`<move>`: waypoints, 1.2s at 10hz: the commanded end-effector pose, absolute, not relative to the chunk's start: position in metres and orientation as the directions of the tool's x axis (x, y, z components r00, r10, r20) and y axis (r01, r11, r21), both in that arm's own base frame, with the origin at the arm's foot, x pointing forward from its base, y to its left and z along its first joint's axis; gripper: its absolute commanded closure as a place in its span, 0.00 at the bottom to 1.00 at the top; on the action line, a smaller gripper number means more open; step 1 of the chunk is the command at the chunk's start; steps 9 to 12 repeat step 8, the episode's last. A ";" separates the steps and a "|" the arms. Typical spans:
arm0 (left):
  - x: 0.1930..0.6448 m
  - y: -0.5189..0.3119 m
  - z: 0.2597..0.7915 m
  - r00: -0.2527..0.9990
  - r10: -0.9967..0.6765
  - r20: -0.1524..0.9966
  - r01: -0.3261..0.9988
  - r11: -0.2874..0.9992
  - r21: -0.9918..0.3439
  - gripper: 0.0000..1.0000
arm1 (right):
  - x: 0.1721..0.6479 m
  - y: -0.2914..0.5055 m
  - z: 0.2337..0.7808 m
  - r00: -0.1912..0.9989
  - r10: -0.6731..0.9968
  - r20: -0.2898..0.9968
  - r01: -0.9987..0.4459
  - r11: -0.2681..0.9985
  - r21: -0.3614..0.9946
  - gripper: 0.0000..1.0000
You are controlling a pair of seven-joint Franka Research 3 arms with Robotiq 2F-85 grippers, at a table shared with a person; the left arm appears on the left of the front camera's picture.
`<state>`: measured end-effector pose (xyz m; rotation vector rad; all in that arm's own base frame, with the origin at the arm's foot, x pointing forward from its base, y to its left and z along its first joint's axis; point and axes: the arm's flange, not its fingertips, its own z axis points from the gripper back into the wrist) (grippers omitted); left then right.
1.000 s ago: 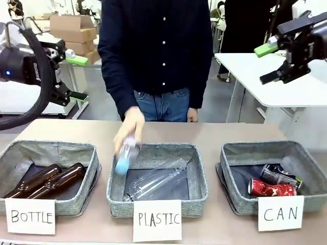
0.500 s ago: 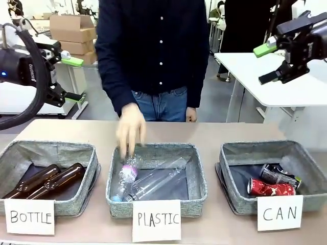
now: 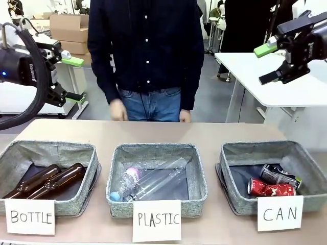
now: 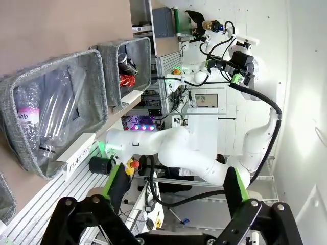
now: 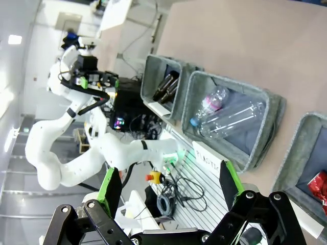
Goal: Sort the can waste into the basket.
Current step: Pick up the can waste from the table and place it in the right Fabric basket.
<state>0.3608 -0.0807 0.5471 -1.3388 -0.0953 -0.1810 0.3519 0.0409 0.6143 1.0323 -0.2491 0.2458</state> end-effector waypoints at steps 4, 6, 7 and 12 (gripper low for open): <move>0.359 -0.078 0.549 0.982 -0.088 0.169 0.184 0.218 -0.958 0.00 | 0.349 0.040 0.612 0.940 0.097 0.327 -0.331 0.493 0.805 0.00; 0.359 -0.078 0.549 0.982 -0.088 0.169 0.184 0.218 -0.958 0.00 | 0.349 0.040 0.612 0.940 0.097 0.327 -0.331 0.493 0.805 0.00; 0.359 -0.078 0.549 0.982 -0.088 0.169 0.184 0.218 -0.958 0.00 | 0.349 0.040 0.612 0.940 0.097 0.327 -0.331 0.493 0.805 0.00; 0.359 -0.078 0.549 0.982 -0.088 0.169 0.184 0.218 -0.958 0.00 | 0.349 0.040 0.612 0.940 0.097 0.327 -0.331 0.493 0.805 0.00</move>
